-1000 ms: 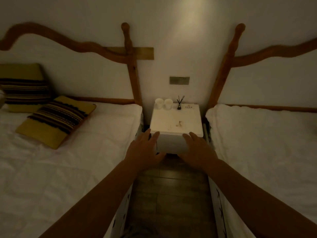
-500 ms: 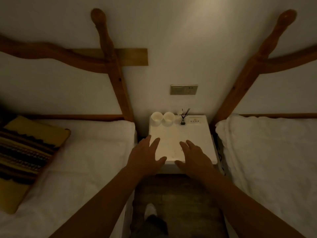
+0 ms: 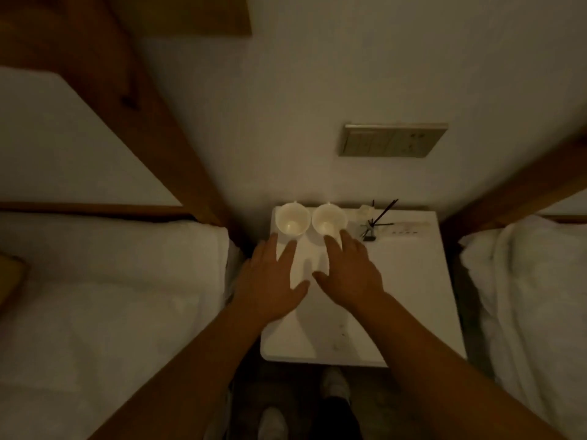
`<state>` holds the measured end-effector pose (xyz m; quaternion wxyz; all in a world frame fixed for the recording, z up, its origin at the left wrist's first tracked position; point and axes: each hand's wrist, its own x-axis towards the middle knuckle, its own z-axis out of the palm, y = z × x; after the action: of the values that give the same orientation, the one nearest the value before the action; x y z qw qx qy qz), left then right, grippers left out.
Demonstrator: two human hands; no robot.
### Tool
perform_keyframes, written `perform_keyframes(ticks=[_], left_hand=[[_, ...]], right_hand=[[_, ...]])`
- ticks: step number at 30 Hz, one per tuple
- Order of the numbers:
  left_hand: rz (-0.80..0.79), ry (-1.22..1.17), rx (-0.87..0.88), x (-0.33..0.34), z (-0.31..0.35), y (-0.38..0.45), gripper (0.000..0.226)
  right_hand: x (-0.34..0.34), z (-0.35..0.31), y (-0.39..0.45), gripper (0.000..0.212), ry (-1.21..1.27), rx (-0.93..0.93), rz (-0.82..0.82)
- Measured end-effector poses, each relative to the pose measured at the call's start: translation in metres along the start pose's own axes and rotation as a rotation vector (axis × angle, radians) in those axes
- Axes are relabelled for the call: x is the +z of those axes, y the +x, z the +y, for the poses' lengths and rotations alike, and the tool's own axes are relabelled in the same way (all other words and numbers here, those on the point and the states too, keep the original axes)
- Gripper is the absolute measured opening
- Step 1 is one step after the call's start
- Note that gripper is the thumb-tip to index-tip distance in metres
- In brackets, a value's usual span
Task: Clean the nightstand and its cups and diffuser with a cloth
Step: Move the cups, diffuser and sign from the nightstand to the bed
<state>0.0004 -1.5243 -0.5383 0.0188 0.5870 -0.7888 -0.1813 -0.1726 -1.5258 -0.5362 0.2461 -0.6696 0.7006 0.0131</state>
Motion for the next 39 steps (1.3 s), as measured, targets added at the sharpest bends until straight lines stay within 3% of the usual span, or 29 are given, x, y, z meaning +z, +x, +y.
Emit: perform_keyframes(ticks=[10, 14, 18, 25, 32, 39], left_hand=[[-0.021, 0.170, -0.033, 0.068, -0.032, 0.135, 0.103], [-0.085, 0.084, -0.084, 0.076, -0.033, 0.159, 0.100], [-0.044, 0.139, -0.052, 0.080, -0.032, 0.166, 0.079], [0.159, 0.233, -0.050, 0.081, -0.022, 0.152, 0.068], [-0.016, 0.138, -0.219, 0.085, -0.013, 0.133, 0.087], [-0.075, 0.074, -0.332, 0.088, -0.017, 0.105, 0.081]], right_hand=[[0.049, 0.025, 0.126, 0.090, -0.102, -0.001, -0.021], [0.046, 0.031, 0.147, 0.087, -0.036, -0.009, 0.010], [0.044, 0.031, 0.153, 0.084, -0.086, -0.046, 0.007], [0.049, 0.031, 0.155, 0.083, -0.094, -0.051, 0.005], [0.055, 0.030, 0.148, 0.080, -0.090, -0.088, -0.004], [0.066, 0.016, 0.137, 0.079, -0.216, -0.200, -0.038]])
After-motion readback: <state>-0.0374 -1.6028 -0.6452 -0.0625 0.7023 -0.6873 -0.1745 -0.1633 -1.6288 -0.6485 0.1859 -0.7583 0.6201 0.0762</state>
